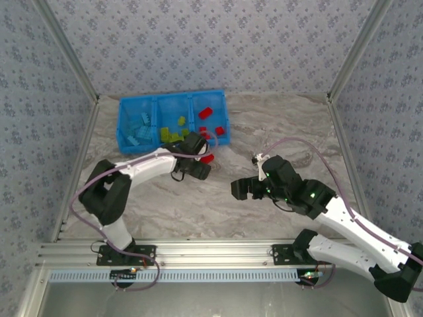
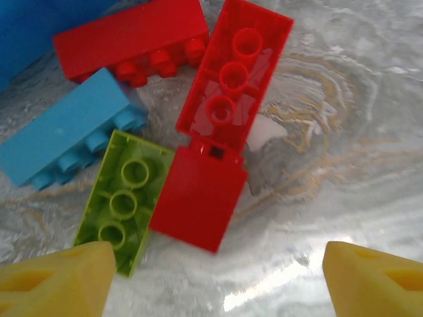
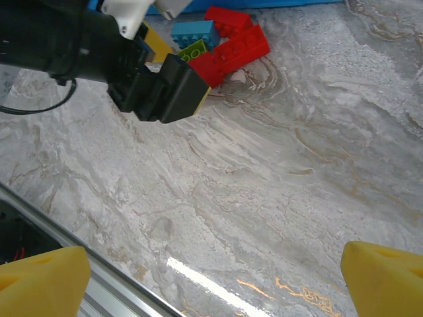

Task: Sort the legos into containers by color

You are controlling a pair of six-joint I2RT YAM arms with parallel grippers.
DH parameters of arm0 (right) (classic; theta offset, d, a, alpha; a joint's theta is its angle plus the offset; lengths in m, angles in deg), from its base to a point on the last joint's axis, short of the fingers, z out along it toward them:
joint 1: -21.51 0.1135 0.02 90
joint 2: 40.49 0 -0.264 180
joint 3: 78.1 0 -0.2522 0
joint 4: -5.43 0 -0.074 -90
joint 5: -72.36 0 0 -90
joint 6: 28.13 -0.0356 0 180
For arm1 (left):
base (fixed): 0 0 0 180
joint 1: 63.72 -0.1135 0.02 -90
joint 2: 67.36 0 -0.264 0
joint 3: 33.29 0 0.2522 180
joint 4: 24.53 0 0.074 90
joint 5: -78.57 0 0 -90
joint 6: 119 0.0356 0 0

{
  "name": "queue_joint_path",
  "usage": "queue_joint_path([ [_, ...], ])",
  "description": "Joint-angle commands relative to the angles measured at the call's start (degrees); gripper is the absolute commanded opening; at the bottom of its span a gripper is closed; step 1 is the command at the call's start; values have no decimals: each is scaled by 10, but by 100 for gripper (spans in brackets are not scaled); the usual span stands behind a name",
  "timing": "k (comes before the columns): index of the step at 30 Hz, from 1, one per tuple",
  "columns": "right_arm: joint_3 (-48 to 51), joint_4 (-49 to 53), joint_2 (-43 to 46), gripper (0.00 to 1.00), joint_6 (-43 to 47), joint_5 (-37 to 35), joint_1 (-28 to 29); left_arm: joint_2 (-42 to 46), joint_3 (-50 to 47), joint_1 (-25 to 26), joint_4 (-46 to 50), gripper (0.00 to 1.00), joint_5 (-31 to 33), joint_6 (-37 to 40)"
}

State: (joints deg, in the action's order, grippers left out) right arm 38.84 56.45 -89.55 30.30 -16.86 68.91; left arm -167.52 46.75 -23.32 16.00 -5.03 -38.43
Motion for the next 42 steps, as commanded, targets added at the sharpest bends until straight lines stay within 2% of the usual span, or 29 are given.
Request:
queue_joint_path([
  [1, 5, 10, -1, 100, -15, -16, 0, -37, 35, 3, -15, 71, 17, 39],
  [6, 1, 12, -14, 100, -13, -16, 0, -71, 44, 2, -20, 55, 5, 36],
  [16, 6, 1, -21, 100, -20, -14, -2, -63, 23, 10, -31, 25, -14, 19],
  [22, 0, -5, -16, 100, -26, -5, -1, 19, -2, 12, -75, 23, -65, 0],
  [25, -3, -9, -15, 100, -25, -10, -1, 63, 26, 12, -80, 22, -58, 5],
  [28, -1, -13, -17, 100, -26, -15, -1, 59, 97, 7, -64, 24, 4, 15],
  [31, 3, -18, -18, 100, -27, -17, -1, -2, 199, -13, -36, 23, 55, 25],
  [36, 6, -17, -16, 100, -31, -18, -1, -153, 387, -64, 0, 22, 44, 34],
  [42, 8, -5, -5, 100, -36, -23, -1, -317, 626, -77, 82, 29, 39, 54],
])
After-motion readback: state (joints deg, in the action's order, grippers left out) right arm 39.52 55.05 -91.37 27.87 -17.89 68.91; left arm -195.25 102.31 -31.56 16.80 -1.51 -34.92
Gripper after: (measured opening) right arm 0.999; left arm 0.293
